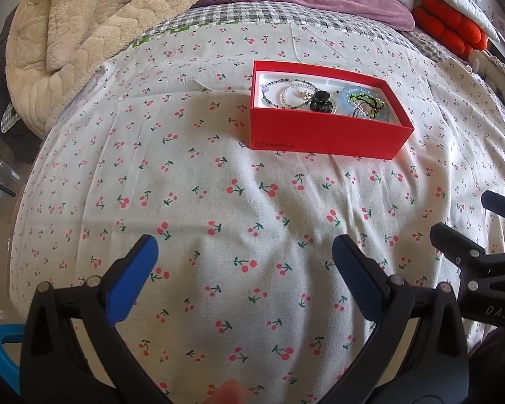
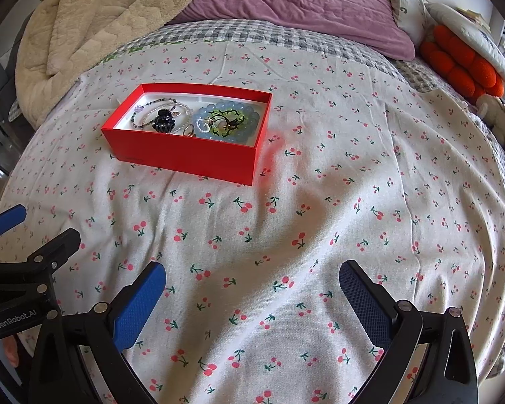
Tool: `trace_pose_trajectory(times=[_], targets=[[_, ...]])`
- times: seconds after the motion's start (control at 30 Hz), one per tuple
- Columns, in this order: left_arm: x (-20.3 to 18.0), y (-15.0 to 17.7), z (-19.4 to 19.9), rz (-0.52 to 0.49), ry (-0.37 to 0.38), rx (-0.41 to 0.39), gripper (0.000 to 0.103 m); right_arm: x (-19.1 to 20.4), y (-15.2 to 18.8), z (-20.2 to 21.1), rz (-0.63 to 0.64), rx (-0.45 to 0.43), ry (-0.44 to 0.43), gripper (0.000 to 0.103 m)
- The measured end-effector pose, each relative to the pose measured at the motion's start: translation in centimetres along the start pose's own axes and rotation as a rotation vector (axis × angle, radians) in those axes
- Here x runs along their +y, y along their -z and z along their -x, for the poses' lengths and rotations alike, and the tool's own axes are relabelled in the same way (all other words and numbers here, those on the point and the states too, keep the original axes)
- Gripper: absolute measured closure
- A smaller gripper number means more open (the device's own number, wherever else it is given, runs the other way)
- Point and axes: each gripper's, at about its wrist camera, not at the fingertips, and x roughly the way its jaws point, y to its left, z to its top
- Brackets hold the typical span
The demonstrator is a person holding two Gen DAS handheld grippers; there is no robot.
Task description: Organize jewelry
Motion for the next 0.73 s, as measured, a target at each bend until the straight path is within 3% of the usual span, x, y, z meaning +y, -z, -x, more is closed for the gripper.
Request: trace_pose_trajectory(times=[0.6, 0.73], targets=[[-0.2, 0.2, -0.6, 0.005, -0.006, 0.02, 0.0, -0.2, 0.2, -0.5, -0.012, 0.003, 0.03, 0.0], [-0.2, 0.1, -1.8, 0.039, 0.027, 0.015, 0.0, -0.4, 0.3, -1.5, -0.038, 0.001, 0.037, 0.0]])
